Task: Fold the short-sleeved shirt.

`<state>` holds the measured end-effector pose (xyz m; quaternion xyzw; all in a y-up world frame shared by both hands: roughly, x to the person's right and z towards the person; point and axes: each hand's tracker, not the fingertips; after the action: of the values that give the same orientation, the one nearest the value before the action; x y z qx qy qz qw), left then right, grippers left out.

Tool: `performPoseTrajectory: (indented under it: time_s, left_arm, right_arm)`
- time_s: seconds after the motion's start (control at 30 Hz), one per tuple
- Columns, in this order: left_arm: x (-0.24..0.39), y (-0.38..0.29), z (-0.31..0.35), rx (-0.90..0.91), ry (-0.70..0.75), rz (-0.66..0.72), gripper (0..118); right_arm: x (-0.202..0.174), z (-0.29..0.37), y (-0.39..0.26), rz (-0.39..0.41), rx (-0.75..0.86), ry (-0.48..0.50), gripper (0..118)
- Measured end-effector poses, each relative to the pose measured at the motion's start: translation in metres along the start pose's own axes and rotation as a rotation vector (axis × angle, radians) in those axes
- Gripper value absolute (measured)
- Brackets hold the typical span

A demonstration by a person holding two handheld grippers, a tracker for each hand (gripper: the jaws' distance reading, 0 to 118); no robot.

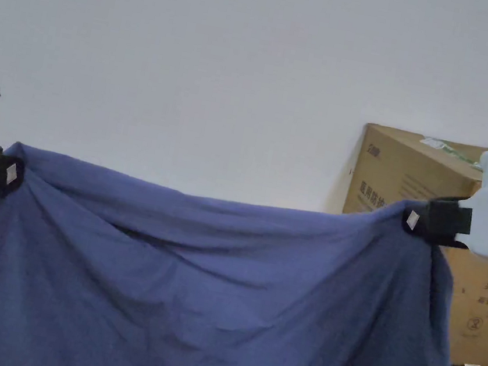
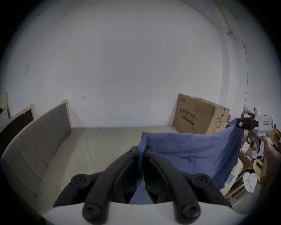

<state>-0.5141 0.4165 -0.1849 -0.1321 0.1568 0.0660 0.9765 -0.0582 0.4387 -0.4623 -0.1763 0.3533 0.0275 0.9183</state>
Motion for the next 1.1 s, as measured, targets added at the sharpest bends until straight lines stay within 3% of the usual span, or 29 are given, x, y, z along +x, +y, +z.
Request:
performPoseTrajectory:
  time_s: [0.17,0.27,0.43,0.77,0.93,1.03,1.1]
  left_arm:
    - [-0.003,0.047,-0.023,0.029,0.033,-0.03,6]
    - [-0.002,0.067,-0.056,0.029,0.082,-0.074,6]
    - [-0.002,0.088,-0.12,0.038,0.137,-0.078,6]
    - [-0.03,0.107,-0.197,0.195,0.222,-0.009,6]
    - [-0.04,0.083,-0.226,0.152,0.27,-0.059,6]
    - [-0.051,0.033,-0.251,0.009,0.269,-0.067,6]
    - [-0.059,-0.023,-0.268,-0.15,0.256,-0.049,6]
  right_arm:
    - [-0.008,-0.018,0.063,0.033,0.069,-0.038,2]
    - [-0.015,-0.047,0.096,0.127,0.073,-0.099,2]
    - [-0.024,-0.112,0.135,0.165,0.083,-0.222,2]
    - [-0.035,-0.207,0.166,0.256,0.271,-0.334,2]
    - [-0.045,-0.247,0.131,0.321,0.283,-0.367,2]
    - [-0.041,-0.287,0.072,0.302,0.141,-0.335,2]
    - [-0.033,-0.314,0.005,0.238,-0.01,-0.3,2]
